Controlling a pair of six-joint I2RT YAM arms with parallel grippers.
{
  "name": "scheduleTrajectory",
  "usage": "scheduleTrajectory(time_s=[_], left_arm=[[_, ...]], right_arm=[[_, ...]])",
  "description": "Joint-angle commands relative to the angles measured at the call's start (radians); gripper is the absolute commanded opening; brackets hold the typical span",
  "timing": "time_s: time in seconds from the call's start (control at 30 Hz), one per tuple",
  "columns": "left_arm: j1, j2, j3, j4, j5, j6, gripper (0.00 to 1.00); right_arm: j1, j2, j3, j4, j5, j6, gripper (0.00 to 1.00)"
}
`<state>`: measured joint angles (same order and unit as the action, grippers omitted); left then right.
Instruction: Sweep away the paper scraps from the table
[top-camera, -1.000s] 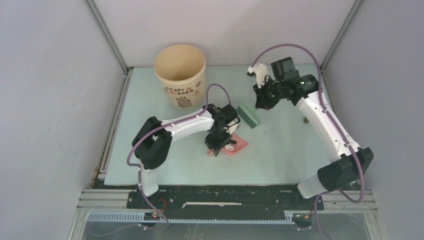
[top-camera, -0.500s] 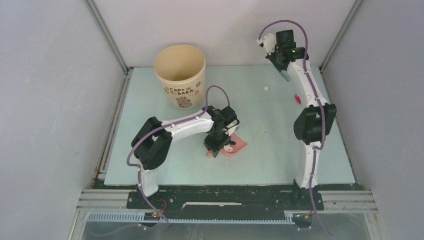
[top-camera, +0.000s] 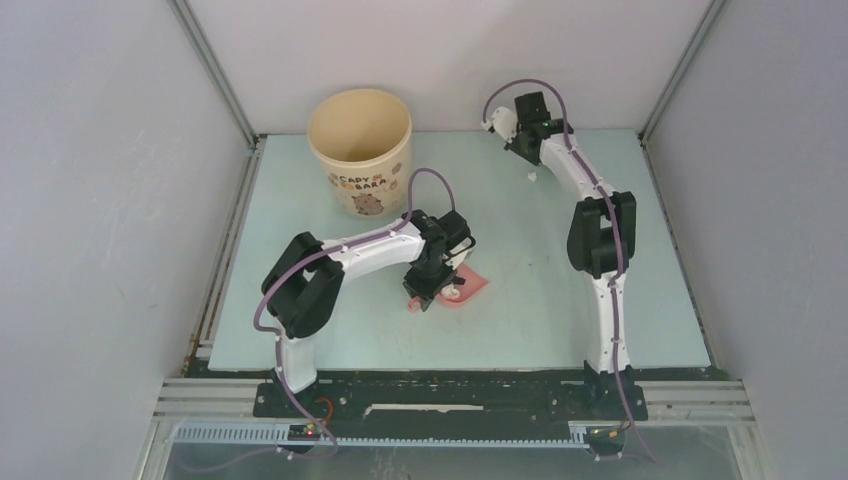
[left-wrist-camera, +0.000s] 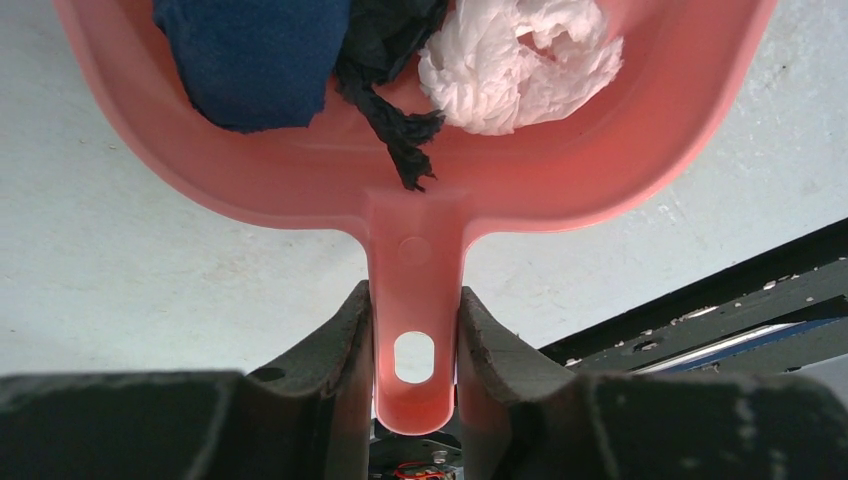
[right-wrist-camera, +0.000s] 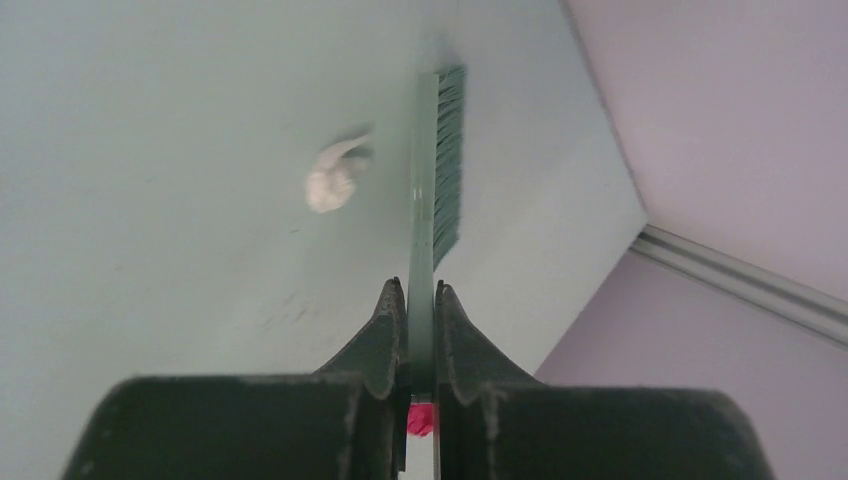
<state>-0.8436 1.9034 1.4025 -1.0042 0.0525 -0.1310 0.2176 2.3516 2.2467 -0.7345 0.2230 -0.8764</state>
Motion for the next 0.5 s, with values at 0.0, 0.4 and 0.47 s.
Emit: scheduleTrajectory(time_s=[0.0, 0.4, 0.47], left_arm=[[0.019, -0.039, -0.001, -0.007, -0.029, -0.002, 0.0], [0.038, -0.033, 0.003, -0.024, -0.032, 0.004, 0.0], [0.038, -0.035, -0.001, -0.026, -0.037, 0.005, 0.0]], right_arm=[[0.042, -0.161, -0.172, -0.018, -0.083, 0.045, 0.0], [0.198, -0.465, -0.518, -0.218, -0.382, 0.305, 0.0], [0.214, -0.493, -0.533, -0.224, -0.383, 0.328, 0.0]])
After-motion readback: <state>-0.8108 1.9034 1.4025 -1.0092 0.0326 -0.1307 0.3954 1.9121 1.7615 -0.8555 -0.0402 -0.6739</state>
